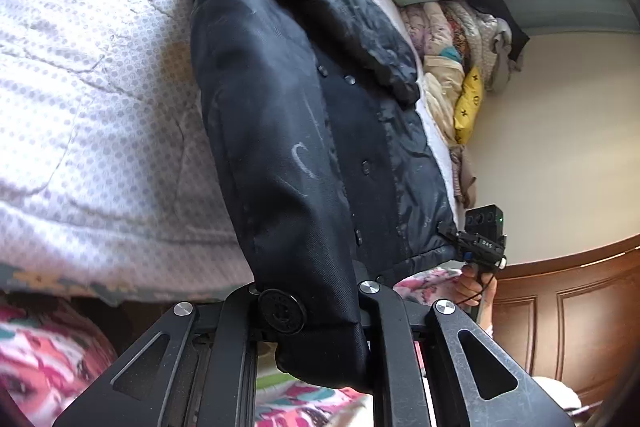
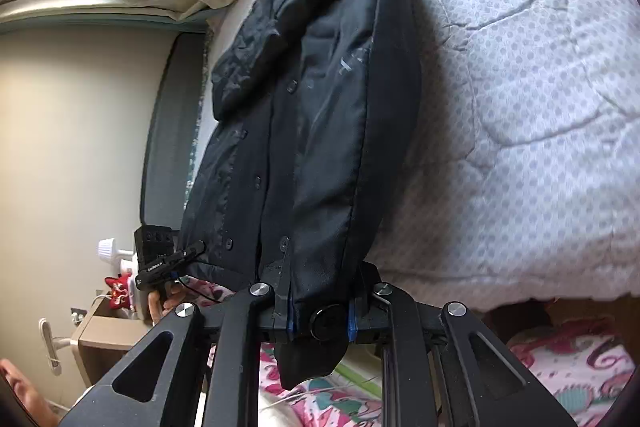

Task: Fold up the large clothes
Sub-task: 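Lift the held hem with both tools and fold it toward the collar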

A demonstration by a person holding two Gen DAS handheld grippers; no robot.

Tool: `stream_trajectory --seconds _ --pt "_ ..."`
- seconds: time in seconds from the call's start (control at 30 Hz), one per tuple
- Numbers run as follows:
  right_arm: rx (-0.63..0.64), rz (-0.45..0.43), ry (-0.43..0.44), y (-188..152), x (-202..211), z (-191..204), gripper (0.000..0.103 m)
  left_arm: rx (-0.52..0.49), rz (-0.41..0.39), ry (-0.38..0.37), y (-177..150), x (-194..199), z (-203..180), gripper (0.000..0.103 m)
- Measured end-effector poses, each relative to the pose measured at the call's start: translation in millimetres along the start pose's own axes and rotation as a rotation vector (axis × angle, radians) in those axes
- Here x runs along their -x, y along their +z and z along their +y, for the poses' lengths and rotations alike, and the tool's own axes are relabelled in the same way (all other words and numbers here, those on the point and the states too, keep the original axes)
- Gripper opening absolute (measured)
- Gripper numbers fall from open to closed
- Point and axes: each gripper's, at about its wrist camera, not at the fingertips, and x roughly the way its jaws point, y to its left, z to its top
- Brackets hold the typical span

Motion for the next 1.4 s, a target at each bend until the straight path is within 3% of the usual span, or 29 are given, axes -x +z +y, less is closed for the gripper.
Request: stream_trajectory --seconds 0.2,0.4,0.8,1.07,1.27,1.4 --pt "-0.019 -0.043 0.046 1 11 -2 0.013 0.034 -0.024 -0.042 13 6 2 0.015" --pt "-0.016 -0.080 0.066 29 13 14 0.013 0.034 -0.061 -0.080 56 12 -17 0.015" --pt "0.022 -0.244 0.094 155 13 74 0.013 -0.006 -0.200 -0.077 194 22 -67 0.015" --pt "0.005 -0.289 0.052 218 -9 69 0.013 0.037 -0.221 -0.026 240 -4 -49 0.015" --pt "-0.047 -0.239 0.014 239 -38 44 0.013 0.102 -0.196 0.012 258 -25 -27 0.016" --pt "-0.043 -0.246 -0.036 254 -50 41 0.016 0.174 -0.198 0.033 271 -34 -11 0.025"
